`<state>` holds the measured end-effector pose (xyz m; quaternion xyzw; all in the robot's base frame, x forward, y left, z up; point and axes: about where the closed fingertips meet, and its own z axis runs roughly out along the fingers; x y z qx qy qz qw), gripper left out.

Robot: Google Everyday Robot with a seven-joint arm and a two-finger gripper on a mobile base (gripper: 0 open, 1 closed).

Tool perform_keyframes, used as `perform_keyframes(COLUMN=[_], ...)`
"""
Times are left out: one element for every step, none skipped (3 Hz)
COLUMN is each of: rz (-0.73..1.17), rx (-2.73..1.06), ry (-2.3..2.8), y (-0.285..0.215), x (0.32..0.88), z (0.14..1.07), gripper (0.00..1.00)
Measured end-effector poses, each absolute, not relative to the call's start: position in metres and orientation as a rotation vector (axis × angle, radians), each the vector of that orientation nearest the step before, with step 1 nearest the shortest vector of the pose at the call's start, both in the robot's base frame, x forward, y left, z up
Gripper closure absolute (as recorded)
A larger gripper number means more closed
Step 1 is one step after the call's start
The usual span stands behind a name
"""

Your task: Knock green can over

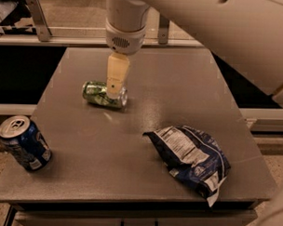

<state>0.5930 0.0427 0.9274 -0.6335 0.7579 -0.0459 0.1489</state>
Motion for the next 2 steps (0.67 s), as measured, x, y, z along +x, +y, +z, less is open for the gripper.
perform_keyframes(rz=[-0.109, -0.107], rx=[-1.697, -1.689], ry=[2.229, 2.234], y=[-0.0032, -0.0064], x=[0.5917, 0.5914], z=[0.9464, 0.9464], gripper=[0.00, 0.00])
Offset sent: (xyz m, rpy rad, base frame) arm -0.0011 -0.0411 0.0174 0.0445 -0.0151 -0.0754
